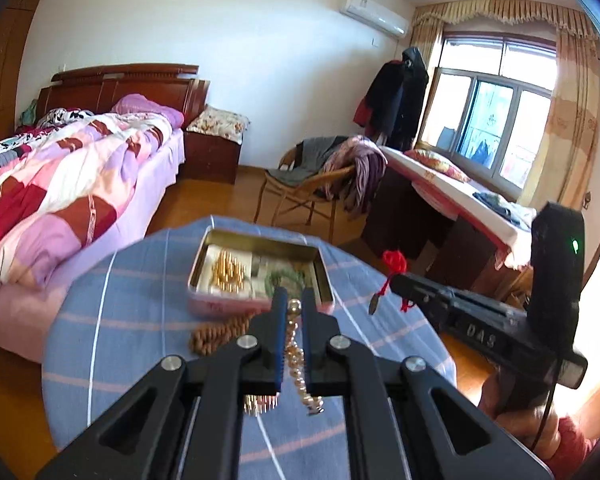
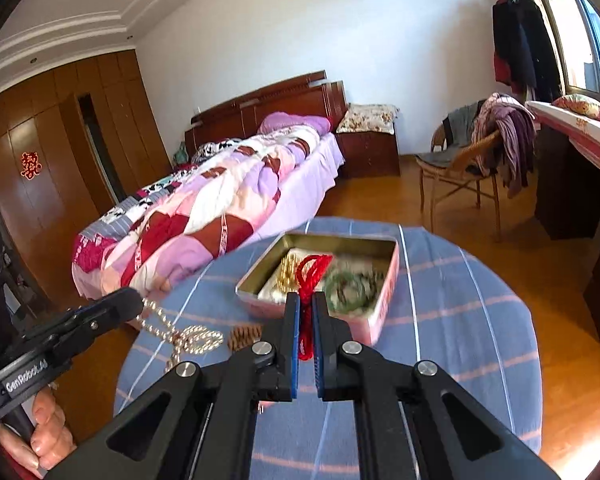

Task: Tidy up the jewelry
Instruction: 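Drop the red tassel into the pink tin while the left tool drops the pearl strand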

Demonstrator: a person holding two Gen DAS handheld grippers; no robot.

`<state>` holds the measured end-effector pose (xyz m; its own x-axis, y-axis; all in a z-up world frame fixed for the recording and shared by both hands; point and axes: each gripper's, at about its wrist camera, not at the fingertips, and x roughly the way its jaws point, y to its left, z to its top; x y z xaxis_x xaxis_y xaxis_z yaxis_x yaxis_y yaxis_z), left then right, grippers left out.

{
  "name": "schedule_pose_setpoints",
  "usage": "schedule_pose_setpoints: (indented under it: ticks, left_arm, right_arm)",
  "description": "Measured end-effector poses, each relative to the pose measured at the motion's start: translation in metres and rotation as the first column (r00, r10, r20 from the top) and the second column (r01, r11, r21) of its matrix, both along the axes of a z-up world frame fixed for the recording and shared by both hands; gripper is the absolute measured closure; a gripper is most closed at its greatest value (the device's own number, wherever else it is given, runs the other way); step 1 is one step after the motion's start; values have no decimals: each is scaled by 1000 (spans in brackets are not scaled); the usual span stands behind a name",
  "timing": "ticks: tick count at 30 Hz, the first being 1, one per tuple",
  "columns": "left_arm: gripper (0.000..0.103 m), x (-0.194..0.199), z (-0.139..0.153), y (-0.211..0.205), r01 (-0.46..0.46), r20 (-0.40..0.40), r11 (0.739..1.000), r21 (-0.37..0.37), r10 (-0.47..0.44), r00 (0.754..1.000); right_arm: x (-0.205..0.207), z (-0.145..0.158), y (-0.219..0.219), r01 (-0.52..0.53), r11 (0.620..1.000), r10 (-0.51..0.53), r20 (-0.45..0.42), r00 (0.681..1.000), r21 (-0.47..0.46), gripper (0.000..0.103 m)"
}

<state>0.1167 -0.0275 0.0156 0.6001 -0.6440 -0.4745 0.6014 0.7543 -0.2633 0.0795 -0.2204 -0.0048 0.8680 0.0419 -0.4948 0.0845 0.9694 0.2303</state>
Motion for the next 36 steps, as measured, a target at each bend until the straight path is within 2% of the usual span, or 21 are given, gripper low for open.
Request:
schedule_pose_setpoints:
  ticks: [5,10,17,24,28,29,31,32,33,34,35,36]
  left_arm:
    - [96,32,8,-20,-13,29,1000,-5,14,999]
    - [96,62,7,-39,-23,49,1000,-17,23,999]
    - [96,99,-13,-60,-30,22,1000,10,30,999]
    - [96,136,-49,-81,-46,-44,995,86,50,998]
    - [96,147,-61,-89,-55,-60,991,121,63,996]
    - [96,149,-62,-92,-56,-61,990,133,64,996]
    - [96,152,-67,-95,-67,-61,984,166,78,995]
    - [89,153,-68,-95,-78,-60,980,181,90,994]
    - [78,154,-71,-94,-87,-74,976,199,104,992]
    - [41,154,-73,-92,-99,-95,973,210,121,988]
    - [11,152,-73,-88,-125,-103,969,211,150,983]
    - [9,155,-73,-83,-146,-96,969,199,168,981]
  right_arm:
    - [30,5,-8,16,1000,-16,23,1000,1,98]
    - [64,-5,-17,51,999,-51,20,999,-12,98]
    - [112,-35,-31,84,996,-85,-39,996,-17,98]
    - [158,-76,-46,93,996,-92,-134,987,5,98]
    - [171,-93,-50,77,997,-74,-155,985,16,97]
    - [173,-95,-51,73,997,-68,-149,986,24,95]
    - [176,-101,-54,64,997,-54,-166,985,54,77]
    - [177,-102,-56,72,995,-60,-183,981,62,52]
    - [175,-102,-57,79,994,-65,-185,981,70,41]
    - [171,-99,-57,66,994,-53,-157,986,81,37]
    - [166,-96,-55,74,995,-64,-141,988,69,34]
    - [162,-91,-54,82,995,-75,-128,989,52,33]
